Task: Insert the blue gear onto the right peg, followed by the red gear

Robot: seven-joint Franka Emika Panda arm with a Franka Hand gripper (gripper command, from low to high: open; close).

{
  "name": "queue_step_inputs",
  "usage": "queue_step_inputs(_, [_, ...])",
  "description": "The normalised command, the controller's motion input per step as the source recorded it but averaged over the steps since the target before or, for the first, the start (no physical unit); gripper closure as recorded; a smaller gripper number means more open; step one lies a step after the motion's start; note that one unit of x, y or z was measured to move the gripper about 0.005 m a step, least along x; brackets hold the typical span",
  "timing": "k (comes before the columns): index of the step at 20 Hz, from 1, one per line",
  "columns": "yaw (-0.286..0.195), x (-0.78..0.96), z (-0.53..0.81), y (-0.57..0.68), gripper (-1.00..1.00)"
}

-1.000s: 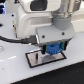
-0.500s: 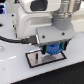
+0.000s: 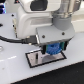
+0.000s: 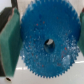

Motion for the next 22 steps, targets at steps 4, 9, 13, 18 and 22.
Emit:
queue_step_inputs(4, [0.000,0.20,-0.06,0.02,1.00])
queue_step_inputs(9, [0.000,0.26,0.01,-0.05,1.00])
queue_step_inputs(13, [0.000,0.22,-0.21,-0.05,1.00])
queue_step_inputs(18, [0.000,0.20,-0.31,0.00,1.00])
queue_step_inputs(22, [0.000,0.06,-0.28,0.00,1.00])
